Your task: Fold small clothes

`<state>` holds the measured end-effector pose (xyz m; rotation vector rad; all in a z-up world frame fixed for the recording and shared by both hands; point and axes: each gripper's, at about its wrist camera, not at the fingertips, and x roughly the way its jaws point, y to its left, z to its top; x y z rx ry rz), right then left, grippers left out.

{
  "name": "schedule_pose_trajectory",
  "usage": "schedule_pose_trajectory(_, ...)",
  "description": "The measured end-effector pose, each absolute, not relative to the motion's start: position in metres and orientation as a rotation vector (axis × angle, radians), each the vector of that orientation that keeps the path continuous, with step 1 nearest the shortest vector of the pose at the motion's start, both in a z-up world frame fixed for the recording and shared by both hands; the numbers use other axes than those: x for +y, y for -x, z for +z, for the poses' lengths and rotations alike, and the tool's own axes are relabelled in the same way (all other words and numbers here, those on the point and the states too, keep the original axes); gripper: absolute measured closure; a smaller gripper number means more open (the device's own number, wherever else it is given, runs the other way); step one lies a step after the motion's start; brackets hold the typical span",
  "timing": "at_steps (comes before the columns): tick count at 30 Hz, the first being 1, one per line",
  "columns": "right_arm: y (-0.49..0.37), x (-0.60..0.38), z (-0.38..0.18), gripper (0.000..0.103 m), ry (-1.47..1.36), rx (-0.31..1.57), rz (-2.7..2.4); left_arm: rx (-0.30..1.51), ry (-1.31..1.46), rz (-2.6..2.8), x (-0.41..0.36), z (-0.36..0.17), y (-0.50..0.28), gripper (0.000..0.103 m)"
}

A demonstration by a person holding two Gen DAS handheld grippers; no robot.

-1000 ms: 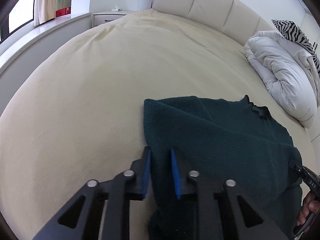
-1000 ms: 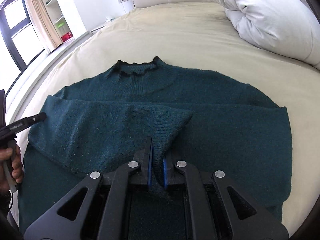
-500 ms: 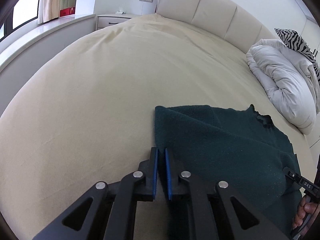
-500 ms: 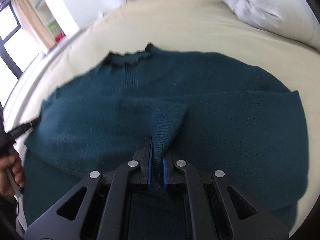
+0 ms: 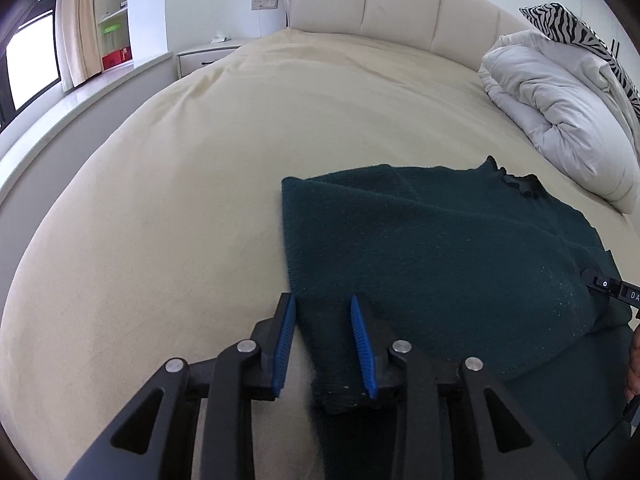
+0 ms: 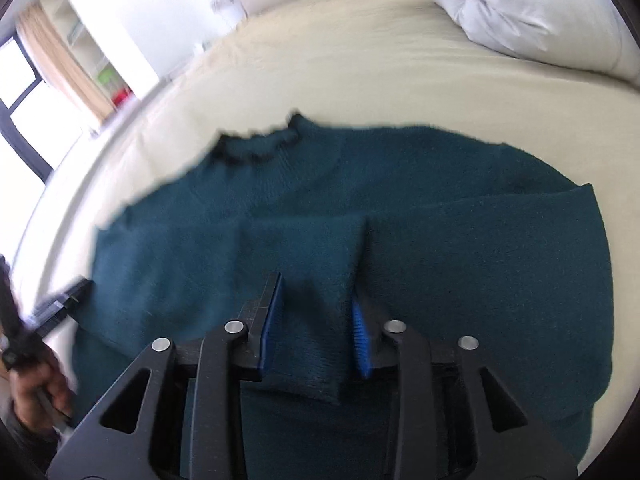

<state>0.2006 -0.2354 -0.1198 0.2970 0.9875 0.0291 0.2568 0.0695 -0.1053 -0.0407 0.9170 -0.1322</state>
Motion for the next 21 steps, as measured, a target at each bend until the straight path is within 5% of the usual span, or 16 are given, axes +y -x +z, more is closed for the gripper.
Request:
schedule_pose_trajectory(3, -0.196, -0.245, -0.115, 0.096, -0.359, 0.971, 0.011, 0.908, 0.009, -0.130, 0.067, -0.105, -0.255, 0.070)
schedule_pose_trajectory(12, -0.188, -0.256, -0.130, 0.098, -0.440, 0.977, 0.034, 0.900, 0.042, -0.155, 0.073, -0.106, -0.254, 0.070)
schedule_pose_trajectory(18, -0.165, -0.275, -0.103, 0.078, -0.487, 0.868, -0.037, 0.851, 0.121, -0.129, 0.096, -0.080, -0.241, 0.070)
schedule_pose_trajectory(21, -0.151, -0.280, -0.087, 0.078, -0.517, 0.803, -0.029, 0.829, 0.072, -0.130, 0.086, -0.071, -0.245, 0.070)
